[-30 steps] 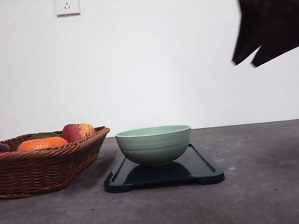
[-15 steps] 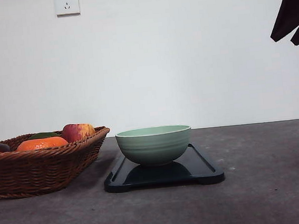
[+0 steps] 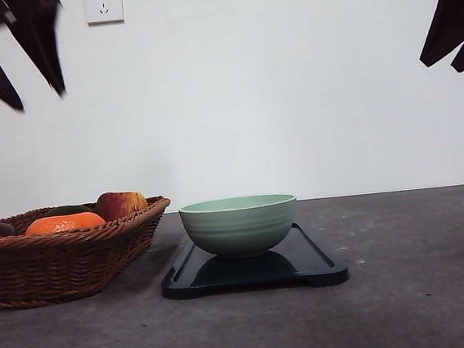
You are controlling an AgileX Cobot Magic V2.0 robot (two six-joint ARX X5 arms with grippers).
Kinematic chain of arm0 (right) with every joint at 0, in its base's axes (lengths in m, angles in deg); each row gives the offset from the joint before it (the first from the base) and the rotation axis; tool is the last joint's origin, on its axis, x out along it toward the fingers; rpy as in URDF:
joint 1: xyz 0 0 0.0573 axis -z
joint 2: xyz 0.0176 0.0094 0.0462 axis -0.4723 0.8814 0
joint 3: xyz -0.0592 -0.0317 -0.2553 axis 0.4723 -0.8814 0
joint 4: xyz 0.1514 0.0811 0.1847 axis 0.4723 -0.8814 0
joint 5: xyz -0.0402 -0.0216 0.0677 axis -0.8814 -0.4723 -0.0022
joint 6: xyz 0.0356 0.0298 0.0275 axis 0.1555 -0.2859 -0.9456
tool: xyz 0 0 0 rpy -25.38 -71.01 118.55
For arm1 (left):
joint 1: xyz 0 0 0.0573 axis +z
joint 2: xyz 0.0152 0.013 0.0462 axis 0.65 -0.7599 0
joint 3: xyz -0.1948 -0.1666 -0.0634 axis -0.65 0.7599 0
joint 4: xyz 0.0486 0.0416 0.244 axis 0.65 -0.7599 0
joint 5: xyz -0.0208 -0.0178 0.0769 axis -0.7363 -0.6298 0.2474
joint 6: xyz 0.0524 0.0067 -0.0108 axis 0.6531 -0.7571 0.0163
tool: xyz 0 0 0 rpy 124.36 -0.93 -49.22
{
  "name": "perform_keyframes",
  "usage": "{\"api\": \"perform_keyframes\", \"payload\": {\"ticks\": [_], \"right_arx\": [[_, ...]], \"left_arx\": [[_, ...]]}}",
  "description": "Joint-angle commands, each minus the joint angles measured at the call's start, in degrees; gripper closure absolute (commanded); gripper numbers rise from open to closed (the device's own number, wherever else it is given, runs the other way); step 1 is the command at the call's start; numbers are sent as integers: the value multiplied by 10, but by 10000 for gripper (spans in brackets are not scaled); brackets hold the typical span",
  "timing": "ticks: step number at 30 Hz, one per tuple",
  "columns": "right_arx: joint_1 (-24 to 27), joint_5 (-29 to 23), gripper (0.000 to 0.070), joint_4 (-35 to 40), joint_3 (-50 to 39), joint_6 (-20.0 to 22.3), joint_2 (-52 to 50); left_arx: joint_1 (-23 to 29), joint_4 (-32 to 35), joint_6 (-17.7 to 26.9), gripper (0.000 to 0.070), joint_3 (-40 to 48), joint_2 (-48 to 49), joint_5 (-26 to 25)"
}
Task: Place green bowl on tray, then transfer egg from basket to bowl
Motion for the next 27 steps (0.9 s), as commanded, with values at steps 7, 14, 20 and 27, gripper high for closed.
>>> {"api": "perform_keyframes", "payload": {"ticks": [7,14,20,27], "right_arx": [[-2,-3,446,5,2,-6,3],[-2,-3,446,5,2,-6,3],[-2,-3,446,5,2,-6,3],[-2,-3,446,5,2,-6,3]], "left_arx": [[-8,42,7,255,-16,-107,30],[-8,76,6,256,-16,-166,63],[-6,85,6,256,-16,-204,69],[-5,93,4,256,-16,-237,69]]}}
